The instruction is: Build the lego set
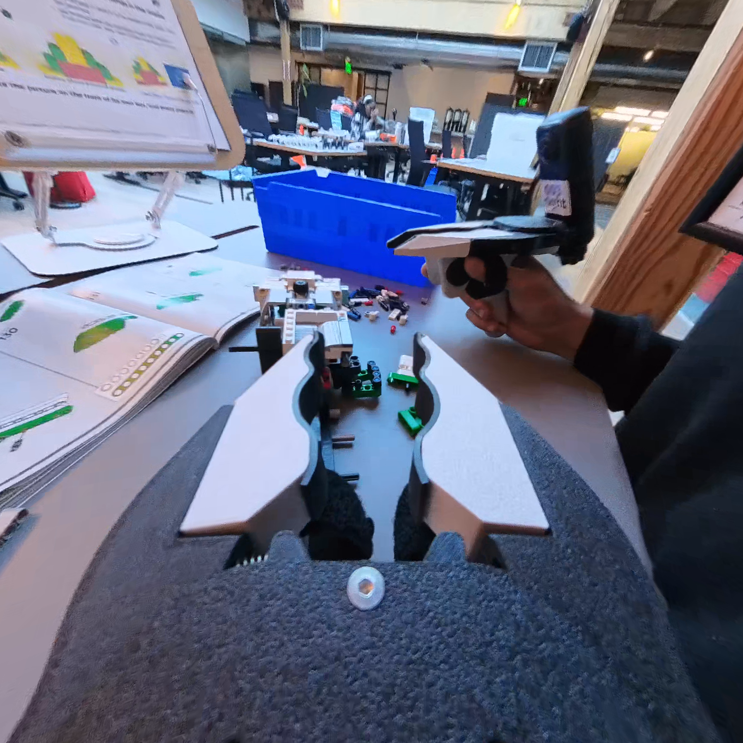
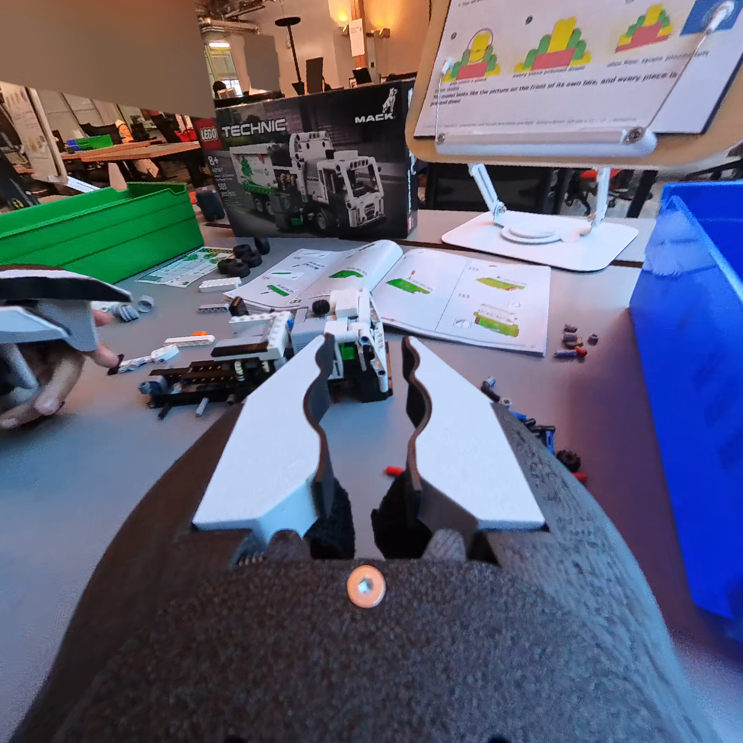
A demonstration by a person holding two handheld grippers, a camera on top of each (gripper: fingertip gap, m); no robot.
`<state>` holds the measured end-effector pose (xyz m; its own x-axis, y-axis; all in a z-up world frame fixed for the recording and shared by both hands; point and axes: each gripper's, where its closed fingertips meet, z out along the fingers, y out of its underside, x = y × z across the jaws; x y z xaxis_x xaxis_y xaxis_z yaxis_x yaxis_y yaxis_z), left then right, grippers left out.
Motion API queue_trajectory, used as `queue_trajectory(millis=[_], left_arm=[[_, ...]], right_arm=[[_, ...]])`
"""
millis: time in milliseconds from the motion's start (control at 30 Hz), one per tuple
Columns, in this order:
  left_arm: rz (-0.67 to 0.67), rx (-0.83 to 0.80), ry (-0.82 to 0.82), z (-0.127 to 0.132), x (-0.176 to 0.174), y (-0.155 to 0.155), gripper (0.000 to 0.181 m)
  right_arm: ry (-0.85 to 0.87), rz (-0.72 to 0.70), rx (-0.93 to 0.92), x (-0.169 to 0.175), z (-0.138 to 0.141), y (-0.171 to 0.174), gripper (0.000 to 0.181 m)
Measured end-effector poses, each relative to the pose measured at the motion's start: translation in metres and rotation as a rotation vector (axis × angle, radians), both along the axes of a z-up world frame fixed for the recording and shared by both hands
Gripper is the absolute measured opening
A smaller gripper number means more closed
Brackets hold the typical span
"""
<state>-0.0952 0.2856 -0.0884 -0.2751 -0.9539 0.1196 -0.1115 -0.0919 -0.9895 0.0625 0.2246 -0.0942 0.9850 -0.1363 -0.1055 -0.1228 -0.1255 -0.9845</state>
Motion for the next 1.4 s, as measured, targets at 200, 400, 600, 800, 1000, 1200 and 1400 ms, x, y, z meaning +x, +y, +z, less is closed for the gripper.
queue_trajectory(millis=[200,400,600,800,1000,1200,1400], left_arm=[[-0.008,-0.089,0.006,0.003,-0.005,0.01,0.037],[-0.018,-0.124,0.057,-0.005,-0.005,0.011,0.037],[-0.014,-0.146,0.082,-0.008,-0.002,0.013,0.035],[-0.017,-0.178,0.096,-0.009,-0.001,0.016,0.036],[-0.027,-0.112,0.121,-0.014,0.001,0.008,0.036],[-0.037,-0.066,0.139,-0.018,0.002,0.002,0.036],[-0.039,-0.076,0.142,-0.018,0.002,0.003,0.036]], right_arm=[[0.003,0.025,0.015,-0.001,-0.004,0.007,0.029],[0.092,0.007,0.082,0.011,0.002,0.001,0.028],[0.083,0.013,0.062,0.009,0.0,0.003,0.028],[0.073,0.022,0.046,0.007,-0.002,0.005,0.027],[0.068,0.027,0.039,0.006,-0.003,0.006,0.027],[0.072,0.03,0.037,0.006,-0.003,0.006,0.026],[0.081,0.032,0.035,0.006,-0.004,0.007,0.026]])
